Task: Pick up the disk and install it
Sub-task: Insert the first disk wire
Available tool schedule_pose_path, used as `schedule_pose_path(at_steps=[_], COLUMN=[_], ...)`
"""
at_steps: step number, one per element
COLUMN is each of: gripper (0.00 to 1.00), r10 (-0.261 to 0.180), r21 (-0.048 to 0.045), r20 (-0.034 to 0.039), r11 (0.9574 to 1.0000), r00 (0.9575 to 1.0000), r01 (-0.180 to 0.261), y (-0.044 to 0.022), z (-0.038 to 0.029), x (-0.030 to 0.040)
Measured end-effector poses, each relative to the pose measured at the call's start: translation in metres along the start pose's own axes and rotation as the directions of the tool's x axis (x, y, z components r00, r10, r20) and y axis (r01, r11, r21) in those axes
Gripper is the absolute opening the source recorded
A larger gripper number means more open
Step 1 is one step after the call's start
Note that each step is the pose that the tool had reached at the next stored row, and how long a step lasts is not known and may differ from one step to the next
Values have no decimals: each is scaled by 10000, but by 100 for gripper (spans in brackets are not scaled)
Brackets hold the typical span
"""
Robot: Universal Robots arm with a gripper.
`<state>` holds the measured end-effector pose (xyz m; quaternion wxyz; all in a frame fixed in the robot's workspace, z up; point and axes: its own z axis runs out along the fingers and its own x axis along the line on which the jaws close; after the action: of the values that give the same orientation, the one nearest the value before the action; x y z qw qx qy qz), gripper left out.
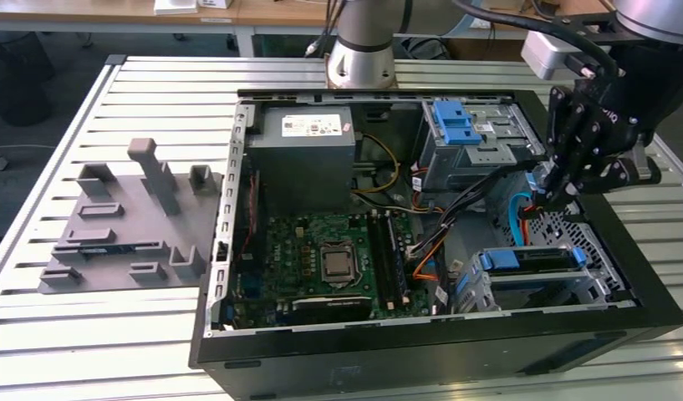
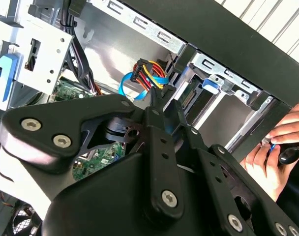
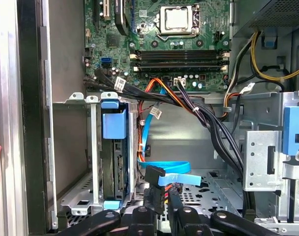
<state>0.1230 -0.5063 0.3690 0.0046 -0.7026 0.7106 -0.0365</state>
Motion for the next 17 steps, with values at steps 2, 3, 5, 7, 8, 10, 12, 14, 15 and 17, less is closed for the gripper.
schedule_pose_path(at_steps=[2,3,5,7,8,10,12,14,15,17], gripper=[27,27,33,33,33,33,33,33,33,33], r10=[0,-1,-2,-3,-3,-4,-5,-5,-6,-6], r21=[0,0,1,1,1,1,1,1,1,2], r20=[-15,-27,-49,-64,-69,-80,-95,-104,-108,-117], r11=[10000,10000,10000,10000,10000,10000,10000,10000,10000,10000], r00=[10000,10000,10000,10000,10000,10000,10000,9999,9999,9999], r01=[0,1,2,3,3,4,5,5,6,6], y=[0,1,1,1,1,2,1,2,2,3], z=[6,8,12,16,18,22,25,29,31,46], x=[0,0,0,0,0,0,-1,0,-1,-1])
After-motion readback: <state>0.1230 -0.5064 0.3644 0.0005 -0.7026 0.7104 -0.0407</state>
